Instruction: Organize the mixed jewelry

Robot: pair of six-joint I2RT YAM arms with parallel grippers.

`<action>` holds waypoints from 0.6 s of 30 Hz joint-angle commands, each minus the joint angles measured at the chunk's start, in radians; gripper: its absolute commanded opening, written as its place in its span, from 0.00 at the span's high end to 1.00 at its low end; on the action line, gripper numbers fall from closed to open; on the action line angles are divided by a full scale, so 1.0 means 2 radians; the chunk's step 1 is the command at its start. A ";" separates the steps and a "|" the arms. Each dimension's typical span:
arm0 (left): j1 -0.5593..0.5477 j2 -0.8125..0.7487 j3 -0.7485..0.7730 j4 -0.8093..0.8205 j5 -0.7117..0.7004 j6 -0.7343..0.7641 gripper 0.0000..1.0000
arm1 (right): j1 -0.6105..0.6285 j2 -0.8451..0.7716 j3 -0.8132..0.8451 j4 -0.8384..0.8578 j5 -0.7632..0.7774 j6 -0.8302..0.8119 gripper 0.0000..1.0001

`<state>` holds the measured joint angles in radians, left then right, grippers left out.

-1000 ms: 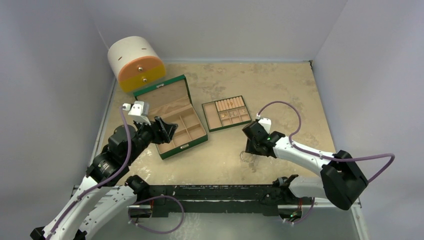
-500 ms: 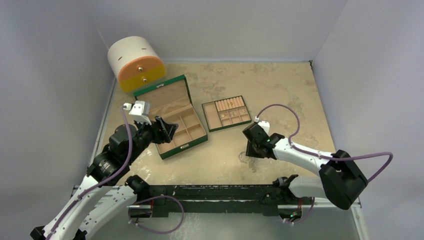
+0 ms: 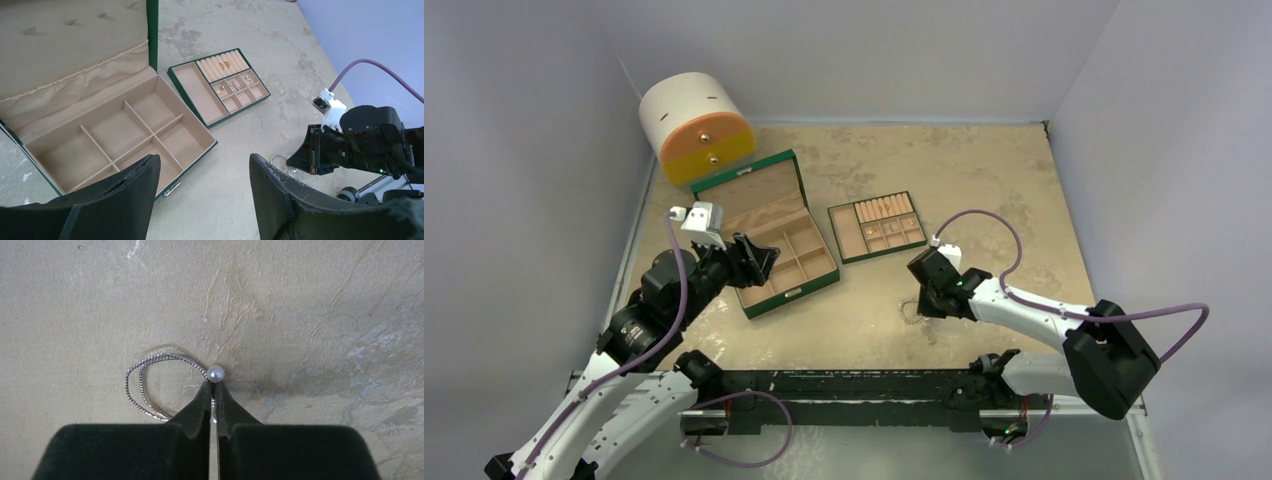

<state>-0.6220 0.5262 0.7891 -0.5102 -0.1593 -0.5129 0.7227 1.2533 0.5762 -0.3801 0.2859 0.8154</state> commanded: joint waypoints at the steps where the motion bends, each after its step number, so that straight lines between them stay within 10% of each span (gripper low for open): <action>1: 0.003 -0.005 0.000 0.023 0.007 -0.006 0.35 | 0.005 -0.011 -0.002 -0.016 -0.005 0.009 1.00; 18: 0.003 -0.004 0.000 0.024 0.008 -0.006 0.35 | 0.012 -0.061 0.061 -0.047 0.002 -0.020 1.00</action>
<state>-0.6220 0.5251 0.7887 -0.5098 -0.1589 -0.5133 0.7395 1.1580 0.6296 -0.4484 0.2707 0.8066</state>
